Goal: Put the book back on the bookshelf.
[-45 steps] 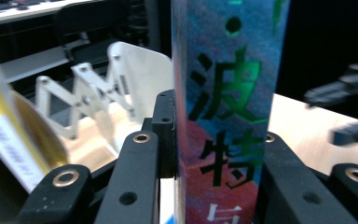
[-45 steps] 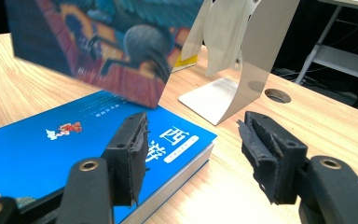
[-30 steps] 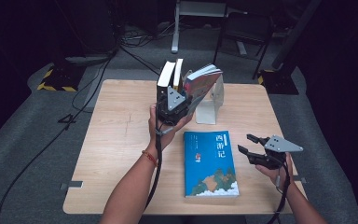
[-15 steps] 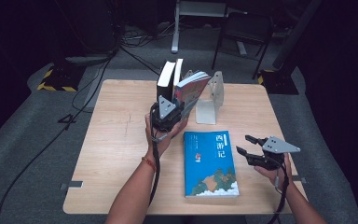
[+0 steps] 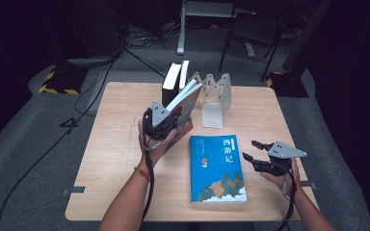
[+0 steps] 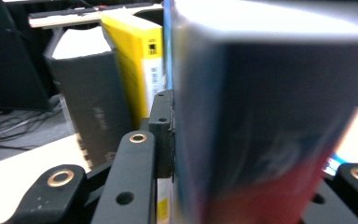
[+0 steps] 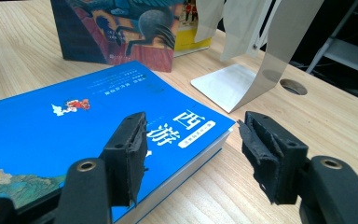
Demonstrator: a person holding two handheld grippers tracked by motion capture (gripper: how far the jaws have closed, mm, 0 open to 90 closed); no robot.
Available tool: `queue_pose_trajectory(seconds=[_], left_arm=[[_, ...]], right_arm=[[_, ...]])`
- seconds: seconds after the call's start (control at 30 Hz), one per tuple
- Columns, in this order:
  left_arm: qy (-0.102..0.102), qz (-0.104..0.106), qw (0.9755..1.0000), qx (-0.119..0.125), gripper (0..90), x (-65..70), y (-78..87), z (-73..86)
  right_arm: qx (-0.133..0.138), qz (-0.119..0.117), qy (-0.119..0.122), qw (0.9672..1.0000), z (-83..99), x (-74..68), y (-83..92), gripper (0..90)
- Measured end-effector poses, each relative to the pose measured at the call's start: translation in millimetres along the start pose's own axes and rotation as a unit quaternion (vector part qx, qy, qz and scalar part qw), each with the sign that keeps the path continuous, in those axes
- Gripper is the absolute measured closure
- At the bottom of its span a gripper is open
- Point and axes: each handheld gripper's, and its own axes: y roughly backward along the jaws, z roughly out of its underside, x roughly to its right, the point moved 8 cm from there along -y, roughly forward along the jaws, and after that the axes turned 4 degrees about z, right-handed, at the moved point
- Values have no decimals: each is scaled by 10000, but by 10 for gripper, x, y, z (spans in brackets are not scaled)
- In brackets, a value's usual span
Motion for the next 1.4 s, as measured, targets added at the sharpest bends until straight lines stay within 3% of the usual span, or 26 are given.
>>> queue_pose_trajectory(seconds=[0.23, 0.3, 0.37, 0.4, 0.5, 0.63, 0.9, 1.1, 1.13, 1.27, 1.4], left_arm=[[-68, 157, 9997, -146, 709, -23, 31, -32], [-51, 294, 9995, -43, 681, -6, 39, -106], [-165, 326, 9992, -149, 693, 16, 22, -190], [-321, 254, 9988, -265, 710, 30, 4, -210], [-420, 171, 9983, -373, 726, 39, -38, -234], [-92, -29, 9993, -357, 729, -18, -172, -341], [-282, -390, 9977, -467, 731, 90, -506, -490], [-123, -613, 9973, -379, 729, 108, -739, -676], [-107, -760, 9964, -352, 730, 90, -809, -744], [-62, -861, 9957, -329, 730, 62, -919, -819], [165, -979, 9946, -293, 730, -2, -1089, -876]], right_arm=[[-31, -84, 19, 10000, 5, -24, -12, 409], [-67, -102, 26, 9999, 11, -33, -18, 408], [-94, -149, 10, 9998, 16, -45, -23, 408], [-120, -148, 19, 9998, 21, -48, -27, 408], [-172, -165, 30, 9997, 31, -52, -31, 409], [-243, -185, 17, 9995, 49, -49, -34, 409], [-249, -183, 1, 9995, 60, -26, -18, 408], [-243, -215, 22, 9995, 62, -34, -11, 406], [-246, -222, 36, 9994, 62, -34, -8, 406], [-227, -230, 35, 9995, 61, -31, -1, 405], [-228, -214, 41, 9995, 64, -20, -1, 405]])
